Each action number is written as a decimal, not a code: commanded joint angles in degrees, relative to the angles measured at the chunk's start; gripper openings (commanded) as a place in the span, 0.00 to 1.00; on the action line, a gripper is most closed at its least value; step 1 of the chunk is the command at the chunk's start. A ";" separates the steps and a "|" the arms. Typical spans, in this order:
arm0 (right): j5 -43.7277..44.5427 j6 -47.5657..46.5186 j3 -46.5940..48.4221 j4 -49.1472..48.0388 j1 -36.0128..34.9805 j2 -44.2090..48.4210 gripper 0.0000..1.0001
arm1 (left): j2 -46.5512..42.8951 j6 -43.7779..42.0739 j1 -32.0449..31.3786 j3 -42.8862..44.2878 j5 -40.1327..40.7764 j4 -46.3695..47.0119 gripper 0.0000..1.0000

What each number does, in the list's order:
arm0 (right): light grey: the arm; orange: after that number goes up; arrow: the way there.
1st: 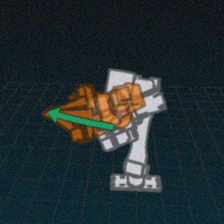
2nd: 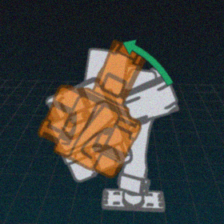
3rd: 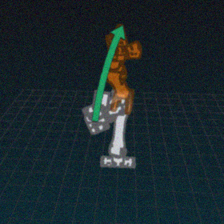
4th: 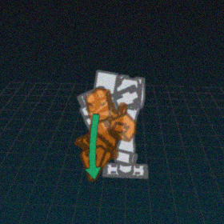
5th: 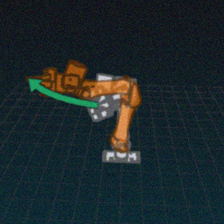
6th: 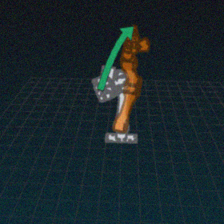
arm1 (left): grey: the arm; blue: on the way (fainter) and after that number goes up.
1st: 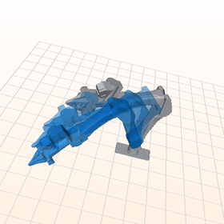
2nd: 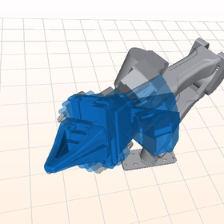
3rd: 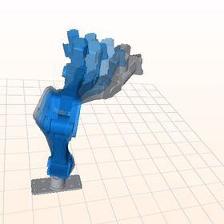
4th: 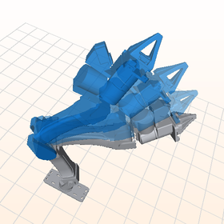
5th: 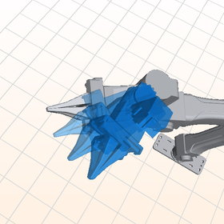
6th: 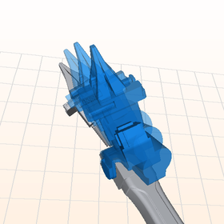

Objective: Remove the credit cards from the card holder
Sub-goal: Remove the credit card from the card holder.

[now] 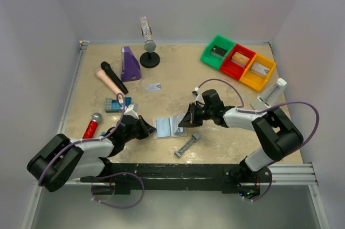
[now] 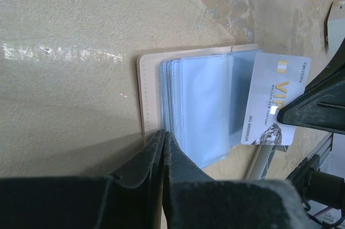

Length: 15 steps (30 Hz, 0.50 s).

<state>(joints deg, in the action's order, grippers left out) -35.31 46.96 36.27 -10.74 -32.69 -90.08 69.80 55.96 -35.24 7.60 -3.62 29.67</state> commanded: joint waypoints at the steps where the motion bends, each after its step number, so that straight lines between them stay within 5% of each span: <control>1: 2.08 -3.54 0.29 3.79 0.26 5.26 0.00 | -2.21 -2.61 0.35 1.10 -1.12 -4.18 0.14; 10: -2.29 -18.72 9.06 24.16 0.17 18.53 0.00 | -20.29 -6.74 0.44 10.06 -3.15 -16.39 0.42; 15: -12.83 -29.62 16.01 36.74 -1.85 20.91 0.00 | -31.81 -7.01 0.88 12.44 -3.84 -19.57 0.87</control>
<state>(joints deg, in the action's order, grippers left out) -38.39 29.08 46.92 13.65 -32.80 -71.42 44.51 50.83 -35.11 17.21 -5.78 13.06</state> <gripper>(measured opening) 0.011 0.758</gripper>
